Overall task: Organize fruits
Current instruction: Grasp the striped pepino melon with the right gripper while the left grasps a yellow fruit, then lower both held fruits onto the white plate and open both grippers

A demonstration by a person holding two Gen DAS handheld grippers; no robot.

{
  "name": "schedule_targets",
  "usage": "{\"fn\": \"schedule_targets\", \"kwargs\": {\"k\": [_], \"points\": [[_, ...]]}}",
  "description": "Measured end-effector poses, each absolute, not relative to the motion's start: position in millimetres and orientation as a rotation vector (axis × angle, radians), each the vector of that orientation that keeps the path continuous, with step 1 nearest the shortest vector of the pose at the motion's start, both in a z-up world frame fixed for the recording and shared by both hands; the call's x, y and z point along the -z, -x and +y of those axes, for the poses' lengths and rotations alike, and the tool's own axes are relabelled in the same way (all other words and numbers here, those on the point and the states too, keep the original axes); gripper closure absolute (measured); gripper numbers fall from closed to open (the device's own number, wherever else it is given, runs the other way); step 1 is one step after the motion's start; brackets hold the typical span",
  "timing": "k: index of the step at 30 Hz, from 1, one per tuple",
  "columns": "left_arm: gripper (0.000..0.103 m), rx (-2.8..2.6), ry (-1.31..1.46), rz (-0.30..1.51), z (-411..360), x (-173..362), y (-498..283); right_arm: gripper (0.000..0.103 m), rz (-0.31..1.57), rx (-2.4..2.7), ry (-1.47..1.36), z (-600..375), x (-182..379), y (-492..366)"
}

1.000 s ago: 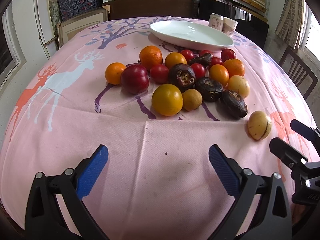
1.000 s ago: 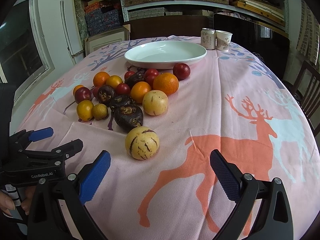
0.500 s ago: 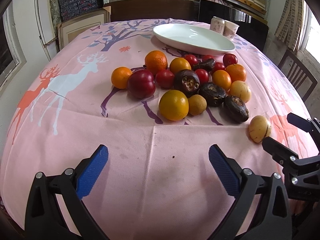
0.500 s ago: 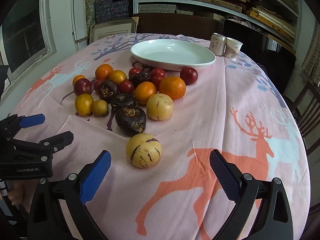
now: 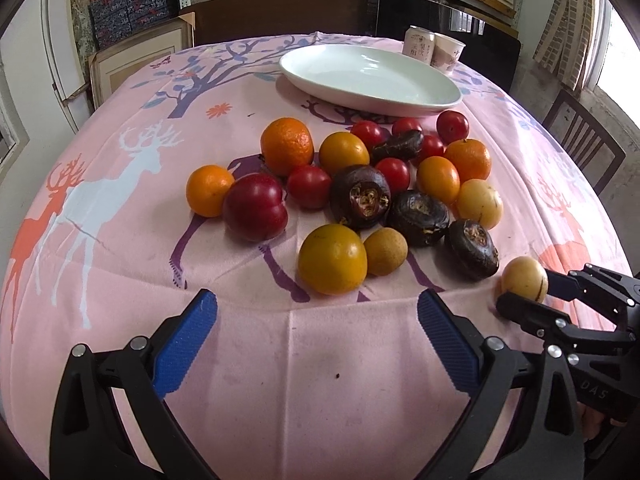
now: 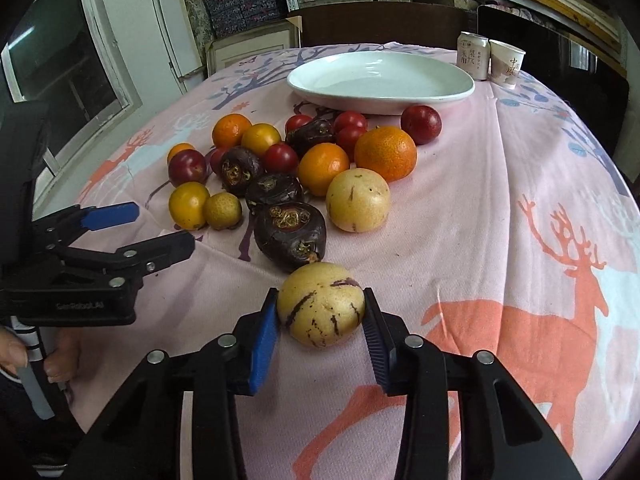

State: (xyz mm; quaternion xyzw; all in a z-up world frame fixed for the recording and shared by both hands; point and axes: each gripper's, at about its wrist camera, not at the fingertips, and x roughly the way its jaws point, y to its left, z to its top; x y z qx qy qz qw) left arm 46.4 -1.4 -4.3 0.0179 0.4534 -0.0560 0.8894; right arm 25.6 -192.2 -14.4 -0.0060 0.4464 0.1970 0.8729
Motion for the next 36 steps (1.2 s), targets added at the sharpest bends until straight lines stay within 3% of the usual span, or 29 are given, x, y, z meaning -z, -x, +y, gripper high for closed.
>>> {"fn": "schedule_targets", "kwargs": {"k": [3, 5, 6, 8, 10, 19, 28, 32, 36], "points": [[0.027, 0.157, -0.05, 0.953, -9.6, 5.9, -56.0, 0.062, 0.942, -0.44, -0.013, -199.2, 13.9, -26.5], [0.033, 0.172, -0.059, 0.971, -14.0, 10.4, -63.1, 0.062, 0.944, -0.443, -0.024, -204.2, 13.5, -26.5], [0.042, 0.175, -0.064, 0.982, -15.4, 13.7, -65.8, 0.062, 0.945, -0.445, -0.034, -207.4, 13.2, -26.7], [0.05, 0.186, -0.08, 0.965, -18.8, 15.1, -66.6, 0.062, 0.945, -0.443, -0.051, -213.4, 12.3, -27.1], [0.067, 0.164, -0.102, 0.959, -18.4, 15.3, -66.5, 0.062, 0.943, -0.44, -0.063, -219.1, 11.1, -28.7], [0.067, 0.235, -0.062, 0.933, -8.0, -8.2, -54.4, 0.062, 0.902, -0.472, -0.148, -239.6, -14.2, -39.4], [0.067, 0.317, -0.04, 0.787, -32.2, -85.1, -108.8, 0.062, 0.592, -0.446, -0.176, -229.7, -103.0, -93.7], [0.067, 0.305, 0.047, 0.837, -42.0, -79.2, -175.2, 0.062, 0.642, -0.371, -0.159, -211.5, -83.5, -145.8], [0.067, 0.244, 0.098, 0.962, -42.9, -39.7, -226.7, 0.062, 0.789, -0.304, -0.181, -205.2, -42.1, -194.3]]}}
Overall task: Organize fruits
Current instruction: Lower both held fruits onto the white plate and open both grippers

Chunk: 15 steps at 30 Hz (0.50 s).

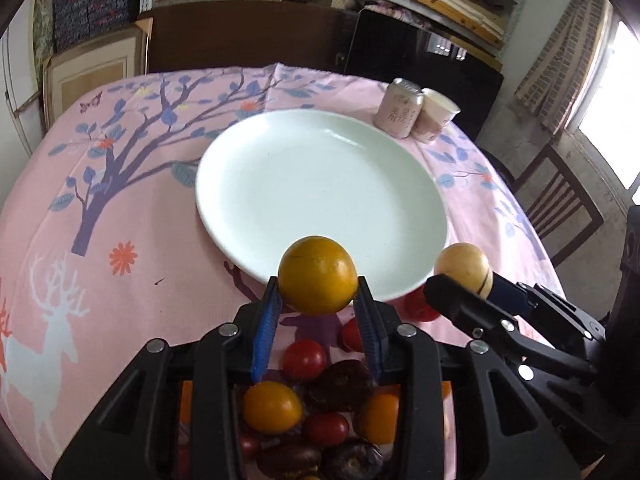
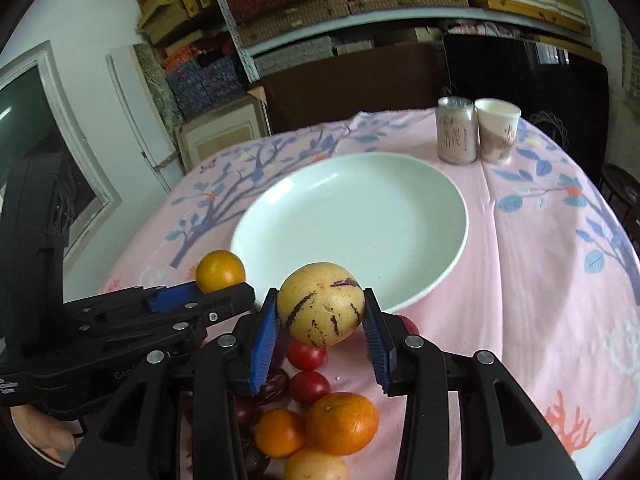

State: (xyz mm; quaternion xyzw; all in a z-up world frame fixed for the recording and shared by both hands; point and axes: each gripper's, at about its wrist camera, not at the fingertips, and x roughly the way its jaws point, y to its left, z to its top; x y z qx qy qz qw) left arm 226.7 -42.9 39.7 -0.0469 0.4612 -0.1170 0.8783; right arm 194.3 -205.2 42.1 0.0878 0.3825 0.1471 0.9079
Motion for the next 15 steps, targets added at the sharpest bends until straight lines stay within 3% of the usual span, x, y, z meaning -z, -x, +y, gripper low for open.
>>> {"fn": "schedule_targets", "kwargs": {"k": [3, 4, 5, 6, 7, 9, 12, 15], "points": [[0.064, 0.205, 0.112, 0.965, -42.7, -26.5, -239.5, 0.059, 0.836, -0.276, -0.255, -214.8, -19.3, -216.5], [0.062, 0.214, 0.119, 0.953, -42.4, -27.5, -241.6, 0.055, 0.801, -0.274, -0.277, -218.4, -18.4, -217.5], [0.061, 0.221, 0.127, 0.959, -41.8, -27.0, -244.4, 0.042, 0.793, -0.281, -0.292, -220.2, -17.0, -220.3], [0.056, 0.223, 0.145, 0.958, -40.1, -26.6, -246.9, 0.031, 0.786, -0.287, -0.315, -223.7, -16.2, -222.3], [0.043, 0.213, 0.163, 0.959, -36.4, -25.9, -248.4, 0.028, 0.775, -0.287, -0.337, -226.1, -15.3, -221.3], [0.032, 0.185, 0.176, 0.954, -33.1, -25.1, -249.8, 0.027, 0.759, -0.304, -0.373, -233.7, -13.5, -220.1], [0.03, 0.217, 0.193, 0.939, -29.6, -28.8, -240.7, 0.027, 0.792, -0.347, -0.377, -237.2, -13.3, -213.1], [0.02, 0.216, 0.139, 0.902, -25.3, -36.9, -217.1, 0.027, 0.795, -0.356, -0.354, -237.2, -23.0, -205.9]]}}
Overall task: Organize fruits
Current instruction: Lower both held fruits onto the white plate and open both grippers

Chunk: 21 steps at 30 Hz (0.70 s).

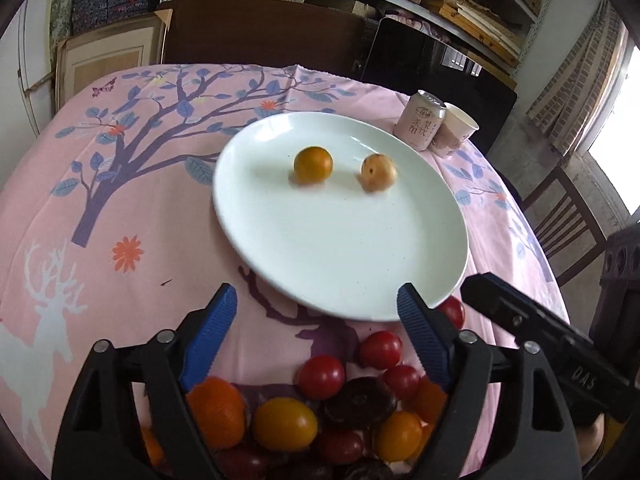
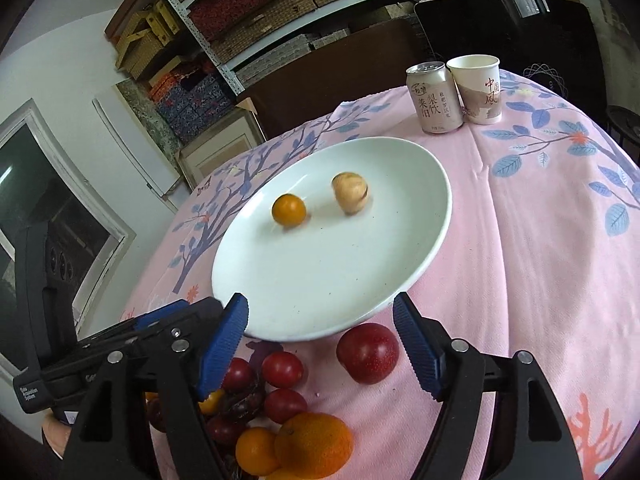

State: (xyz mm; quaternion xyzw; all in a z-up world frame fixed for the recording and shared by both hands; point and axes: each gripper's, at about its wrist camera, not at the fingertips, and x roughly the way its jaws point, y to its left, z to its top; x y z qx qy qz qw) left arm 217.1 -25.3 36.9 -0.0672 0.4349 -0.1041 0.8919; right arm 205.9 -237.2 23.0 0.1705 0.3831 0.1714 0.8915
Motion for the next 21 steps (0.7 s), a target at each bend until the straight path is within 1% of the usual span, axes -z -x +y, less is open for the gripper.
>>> {"fn": "schedule_targets", "kwargs": {"k": [3, 6, 9, 14, 21], "points": [[0.015, 0.2, 0.068, 0.845, -14.5, -47.1, -187.4, 0.027, 0.795, -0.349, -0.267, -228.6, -33.9, -195.9], [0.013, 0.184, 0.045, 0.805, 1.0, -52.0, -161.0, 0.027, 0.772, -0.362, -0.184, -220.0, -40.1, -182.0], [0.011, 0.158, 0.015, 0.794, 15.2, -50.4, -141.0, 0.027, 0.79, -0.372, -0.162, -220.5, -35.5, -167.2], [0.011, 0.143, -0.045, 0.825, 36.2, -37.8, -115.4, 0.027, 0.823, -0.364, -0.076, -220.9, -26.7, -123.9], [0.011, 0.162, -0.054, 0.868, 52.1, -20.7, -92.3, 0.027, 0.841, -0.406, 0.016, -211.5, -18.3, -72.8]]}}
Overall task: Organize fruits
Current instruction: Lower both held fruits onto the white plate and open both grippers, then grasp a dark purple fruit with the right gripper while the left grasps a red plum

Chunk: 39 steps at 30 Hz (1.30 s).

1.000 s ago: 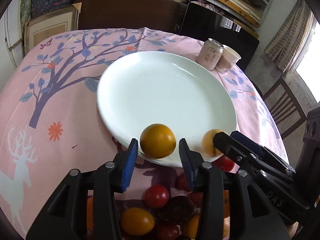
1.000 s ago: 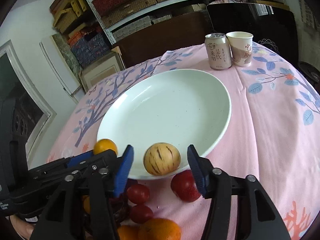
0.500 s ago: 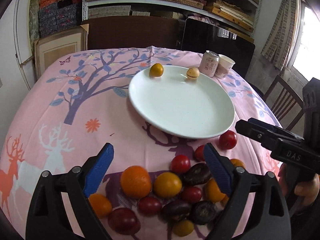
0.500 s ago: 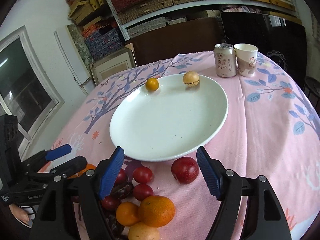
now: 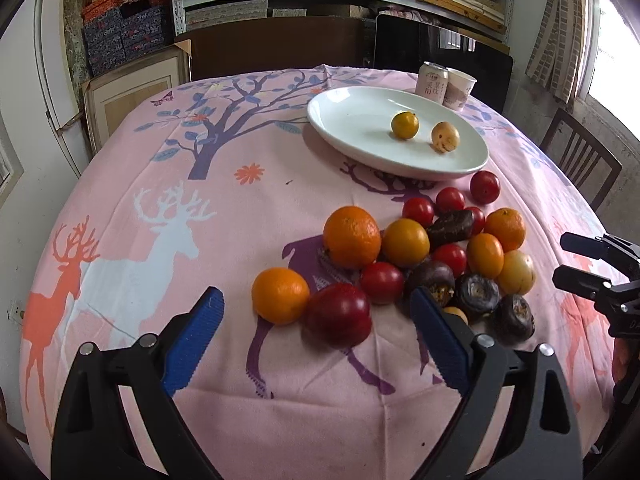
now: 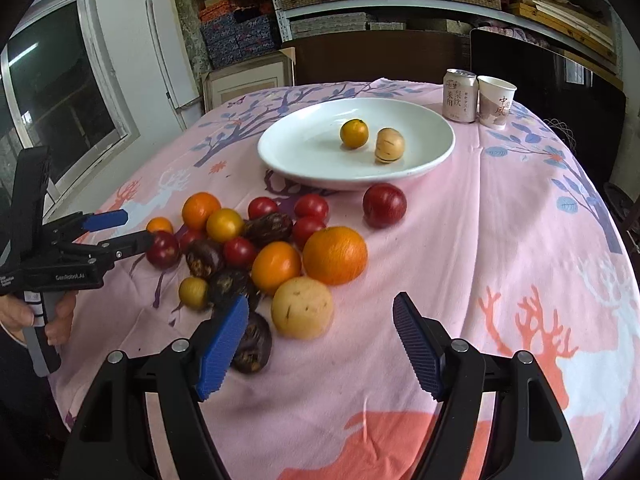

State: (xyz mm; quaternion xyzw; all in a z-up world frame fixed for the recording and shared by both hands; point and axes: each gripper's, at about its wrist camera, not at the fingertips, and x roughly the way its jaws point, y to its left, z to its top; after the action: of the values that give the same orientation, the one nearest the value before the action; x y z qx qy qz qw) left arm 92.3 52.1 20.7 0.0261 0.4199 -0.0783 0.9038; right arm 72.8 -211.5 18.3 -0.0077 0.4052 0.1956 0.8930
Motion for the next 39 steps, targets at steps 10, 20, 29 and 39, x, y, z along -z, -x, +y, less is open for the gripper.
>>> {"fn": "schedule_targets", "kwargs": {"k": [10, 20, 29, 39], "points": [[0.011, 0.21, -0.045, 0.901, 43.7, -8.3, -82.5, 0.028, 0.932, -0.483, 0.121, -164.5, 1.9, -52.7], [0.012, 0.246, -0.013, 0.926, 43.0, -4.3, -82.1, 0.061, 0.954, -0.492, 0.092, -151.5, 12.4, -69.4], [0.032, 0.267, 0.078, 0.98, 39.7, 1.9, -99.9, 0.061, 0.938, -0.536, 0.01, -179.3, 7.8, -61.3], [0.065, 0.188, 0.044, 0.963, 42.2, 5.6, -111.3, 0.06, 0.925, -0.506, -0.036, -202.7, 6.2, -60.3]]}}
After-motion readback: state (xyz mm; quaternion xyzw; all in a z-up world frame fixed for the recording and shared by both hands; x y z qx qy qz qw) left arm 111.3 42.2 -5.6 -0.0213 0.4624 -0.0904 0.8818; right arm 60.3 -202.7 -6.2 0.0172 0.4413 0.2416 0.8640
